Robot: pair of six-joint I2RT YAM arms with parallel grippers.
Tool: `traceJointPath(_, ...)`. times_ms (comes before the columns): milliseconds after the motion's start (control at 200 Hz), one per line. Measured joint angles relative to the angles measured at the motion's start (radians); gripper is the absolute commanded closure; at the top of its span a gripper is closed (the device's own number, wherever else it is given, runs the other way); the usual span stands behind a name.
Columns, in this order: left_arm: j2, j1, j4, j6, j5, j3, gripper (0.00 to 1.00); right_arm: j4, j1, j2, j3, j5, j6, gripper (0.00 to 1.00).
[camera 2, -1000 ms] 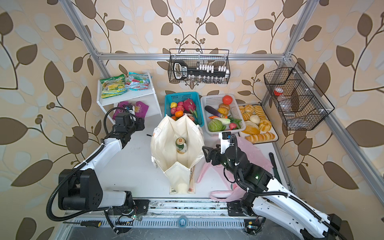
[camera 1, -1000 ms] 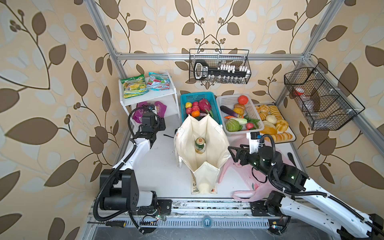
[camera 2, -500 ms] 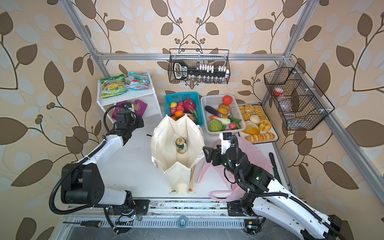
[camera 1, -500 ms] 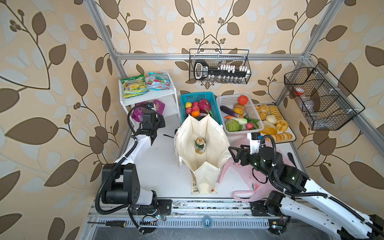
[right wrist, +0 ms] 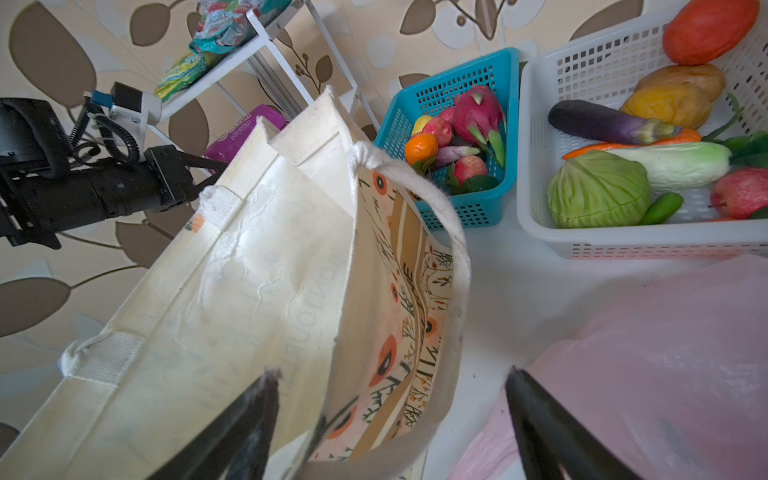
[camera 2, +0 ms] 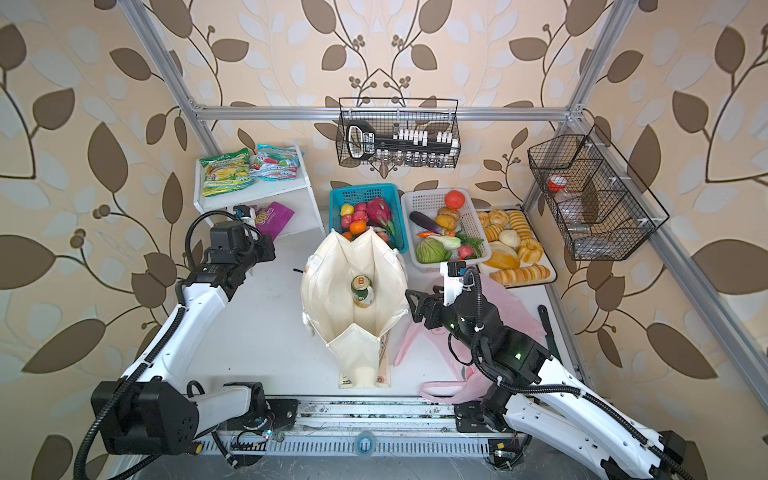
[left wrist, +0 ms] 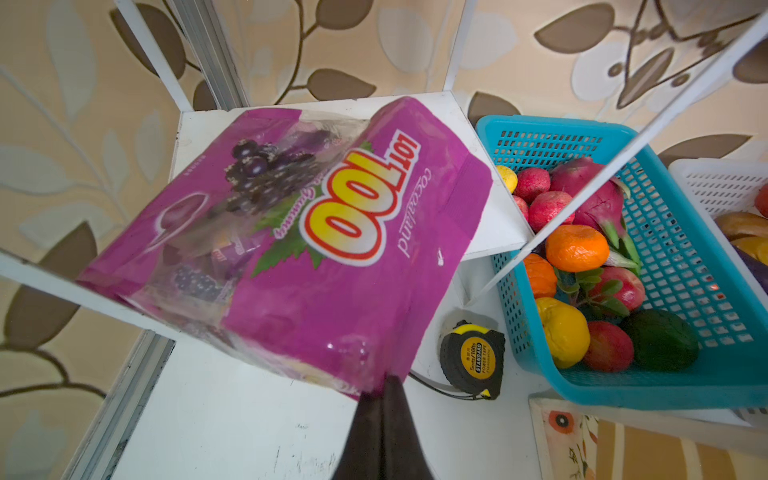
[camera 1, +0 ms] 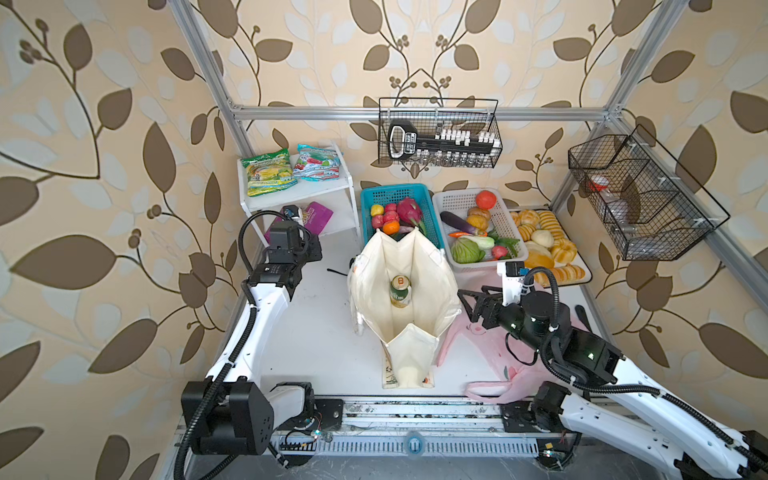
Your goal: Place the mixed food into the grocery bags and tie them
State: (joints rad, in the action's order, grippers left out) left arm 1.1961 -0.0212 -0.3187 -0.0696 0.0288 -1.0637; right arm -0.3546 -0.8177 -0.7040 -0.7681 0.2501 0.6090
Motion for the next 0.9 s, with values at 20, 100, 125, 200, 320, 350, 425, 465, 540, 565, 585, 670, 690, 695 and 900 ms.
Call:
traceJointPath(20, 0.002, 0.0, -0.013, 0.0, -0.003, -0.008, 1.0, 0.0, 0.0, -0.004, -0.005, -0.003, 0.0, 0.14)
traceJointPath(100, 0.008, 0.0, -0.079, 0.0, -0.023, -0.056, 1.0, 0.002, 0.0, -0.021, -0.024, -0.018, 0.0, 0.14)
traceJointPath(125, 0.01, 0.0, -0.098, -0.001, -0.026, -0.073, 1.0, 0.002, 0.0, -0.027, -0.029, -0.024, 0.0, 0.14)
traceJointPath(200, 0.01, 0.0, -0.158, -0.013, -0.031, -0.134, 1.0, 0.003, 0.0, -0.04, -0.043, -0.046, -0.004, 0.14)
traceJointPath(320, 0.01, 0.0, -0.234, -0.029, -0.048, -0.231, 1.0, 0.008, 0.0, -0.046, -0.071, -0.079, -0.014, 0.14)
traceJointPath(350, 0.009, 0.0, -0.251, -0.035, -0.051, -0.253, 1.0, 0.01, 0.0, -0.047, -0.081, -0.085, -0.018, 0.14)
traceJointPath(425, 0.004, 0.0, -0.283, -0.04, -0.06, -0.287, 1.0, 0.018, 0.0, -0.053, -0.108, -0.102, -0.03, 0.14)
traceJointPath(465, 0.001, 0.0, -0.305, -0.042, -0.066, -0.303, 1.0, 0.024, 0.0, -0.057, -0.125, -0.11, -0.036, 0.14)
traceJointPath(540, -0.002, 0.0, -0.344, -0.045, -0.082, -0.334, 1.0, 0.034, 0.0, -0.067, -0.152, -0.121, -0.049, 0.14)
traceJointPath(565, -0.002, 0.0, -0.355, -0.045, -0.087, -0.344, 1.0, 0.037, 0.0, -0.071, -0.161, -0.125, -0.053, 0.15)
traceJointPath(585, -0.002, 0.0, -0.364, -0.046, -0.091, -0.351, 1.0, 0.04, 0.0, -0.075, -0.167, -0.128, -0.056, 0.14)
traceJointPath(670, -0.002, 0.0, -0.394, -0.047, -0.111, -0.394, 1.0, 0.048, 0.0, -0.09, -0.187, -0.143, -0.064, 0.15)
traceJointPath(690, -0.003, 0.0, -0.398, -0.047, -0.116, -0.408, 1.0, 0.051, 0.0, -0.093, -0.188, -0.145, -0.067, 0.15)
traceJointPath(695, -0.003, 0.0, -0.399, -0.047, -0.116, -0.41, 1.0, 0.052, 0.0, -0.095, -0.188, -0.146, -0.068, 0.14)
traceJointPath(900, -0.031, 0.0, -0.434, -0.064, -0.169, -0.513, 1.0, 0.063, 0.0, -0.123, -0.189, -0.164, -0.075, 0.15)
